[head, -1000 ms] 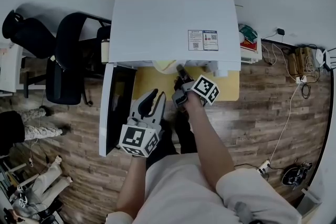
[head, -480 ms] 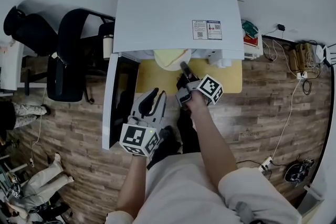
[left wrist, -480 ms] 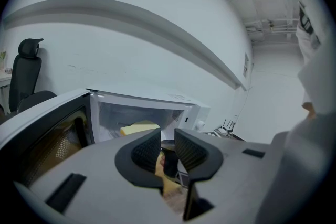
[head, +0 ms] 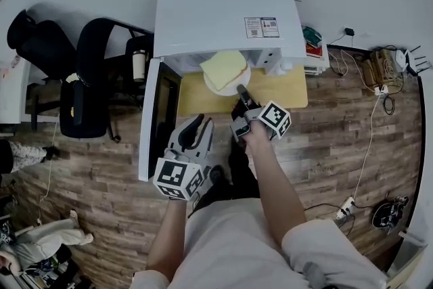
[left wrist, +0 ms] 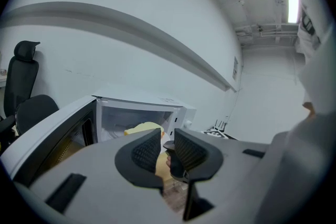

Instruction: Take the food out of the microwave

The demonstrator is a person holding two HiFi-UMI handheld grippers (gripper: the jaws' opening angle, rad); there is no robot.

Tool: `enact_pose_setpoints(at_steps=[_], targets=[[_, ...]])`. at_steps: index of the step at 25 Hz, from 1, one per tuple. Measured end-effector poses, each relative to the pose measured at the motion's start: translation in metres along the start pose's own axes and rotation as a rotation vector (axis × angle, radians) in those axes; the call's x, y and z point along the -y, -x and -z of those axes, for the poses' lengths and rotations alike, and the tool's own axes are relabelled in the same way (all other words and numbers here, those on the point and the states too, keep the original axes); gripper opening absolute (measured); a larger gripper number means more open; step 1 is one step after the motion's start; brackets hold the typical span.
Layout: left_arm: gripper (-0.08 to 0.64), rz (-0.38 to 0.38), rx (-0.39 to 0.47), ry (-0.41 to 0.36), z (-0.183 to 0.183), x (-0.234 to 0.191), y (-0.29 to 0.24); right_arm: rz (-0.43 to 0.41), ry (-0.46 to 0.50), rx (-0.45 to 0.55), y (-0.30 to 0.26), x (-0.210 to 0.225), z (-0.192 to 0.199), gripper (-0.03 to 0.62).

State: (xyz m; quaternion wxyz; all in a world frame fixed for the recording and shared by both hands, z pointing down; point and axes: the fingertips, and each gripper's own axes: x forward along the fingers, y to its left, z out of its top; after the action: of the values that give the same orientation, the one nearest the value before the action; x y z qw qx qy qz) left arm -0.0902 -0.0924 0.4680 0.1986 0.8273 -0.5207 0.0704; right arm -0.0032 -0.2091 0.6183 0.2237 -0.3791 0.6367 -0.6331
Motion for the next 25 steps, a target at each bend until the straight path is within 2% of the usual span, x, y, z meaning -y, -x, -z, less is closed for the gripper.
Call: enact_pose_setpoints(at_steps=[11, 25], targets=[[0.077, 0.055, 0.025, -0.024, 0.011, 0.022, 0.064, -0.008, -0.055, 0.067, 0.077, -0.02, 0.038, 0.011], [0.077, 0.084, 0.081, -0.036, 0.01, 0.043, 0.114, -0.052, -0.108, 0.107, 0.158, -0.081, 0.076, 0.011]])
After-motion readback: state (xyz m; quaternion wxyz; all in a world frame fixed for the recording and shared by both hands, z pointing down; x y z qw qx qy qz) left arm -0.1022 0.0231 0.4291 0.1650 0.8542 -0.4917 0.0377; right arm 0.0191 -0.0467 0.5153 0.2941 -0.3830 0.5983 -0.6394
